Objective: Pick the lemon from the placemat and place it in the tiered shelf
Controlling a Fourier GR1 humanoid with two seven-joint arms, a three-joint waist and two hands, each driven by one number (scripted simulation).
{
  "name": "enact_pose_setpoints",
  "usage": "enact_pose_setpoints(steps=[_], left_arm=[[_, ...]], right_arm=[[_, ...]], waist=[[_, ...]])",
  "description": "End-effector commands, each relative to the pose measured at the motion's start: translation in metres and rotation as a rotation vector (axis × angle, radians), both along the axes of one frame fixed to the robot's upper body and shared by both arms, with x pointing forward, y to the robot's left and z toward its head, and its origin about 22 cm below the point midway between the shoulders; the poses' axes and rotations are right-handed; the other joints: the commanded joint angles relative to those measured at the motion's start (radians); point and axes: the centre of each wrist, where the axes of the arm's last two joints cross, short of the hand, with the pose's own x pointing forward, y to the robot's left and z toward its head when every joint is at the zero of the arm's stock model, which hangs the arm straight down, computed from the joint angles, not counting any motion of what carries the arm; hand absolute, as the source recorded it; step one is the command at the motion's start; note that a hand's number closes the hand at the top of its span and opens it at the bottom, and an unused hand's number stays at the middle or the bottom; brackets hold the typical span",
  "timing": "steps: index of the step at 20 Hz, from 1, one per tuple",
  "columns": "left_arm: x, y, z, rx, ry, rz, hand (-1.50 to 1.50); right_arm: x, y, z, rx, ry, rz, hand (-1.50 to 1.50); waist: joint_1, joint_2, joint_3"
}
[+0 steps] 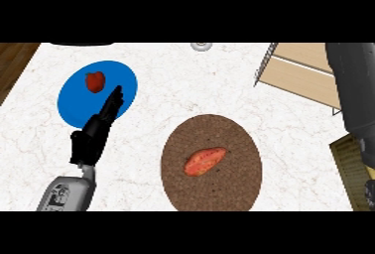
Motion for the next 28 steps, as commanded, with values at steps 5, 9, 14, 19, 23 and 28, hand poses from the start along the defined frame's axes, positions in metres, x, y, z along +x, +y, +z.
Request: enact_pose_setpoints(steps=[5,9,14,19,23,28], left_arm=[[0.000,-0.011,0.001,0.008,0.008,0.008,0.00],[-0.001,-0.005,-0.007,0.010,0.007,0.027,0.00],[-0.013,0.002,-0.019,-0.003,0.020,0.017,0.00],[-0.009,0.006,-0.022,-0.007,0.021,0.031,0.00],[-0.004,-0.009,-0.012,0.001,0.004,0.030,0.00],[0.000,-0.005,-0.010,-0.002,0.025,0.015,0.00]], right_arm=[[0.005,-0.050,-0.029,-0.004,0.151,-0.196,1.50],[0.004,-0.048,-0.035,0.039,0.090,-0.293,-1.50],[-0.003,-0.043,-0.029,0.090,0.054,-0.259,-1.50],[-0.010,-0.037,-0.017,0.200,-0.050,-0.184,-1.50],[-0.016,-0.044,-0.011,0.208,-0.073,-0.116,-1.50],[-0.024,-0.039,0.031,0.228,-0.131,-0.071,-1.50]], waist=[[-0.011,-0.003,-0.002],[-0.010,-0.004,-0.001],[-0.015,-0.008,-0.001],[-0.020,-0.009,-0.001],[-0.016,-0.007,0.000],[-0.015,-0.008,-0.001]])
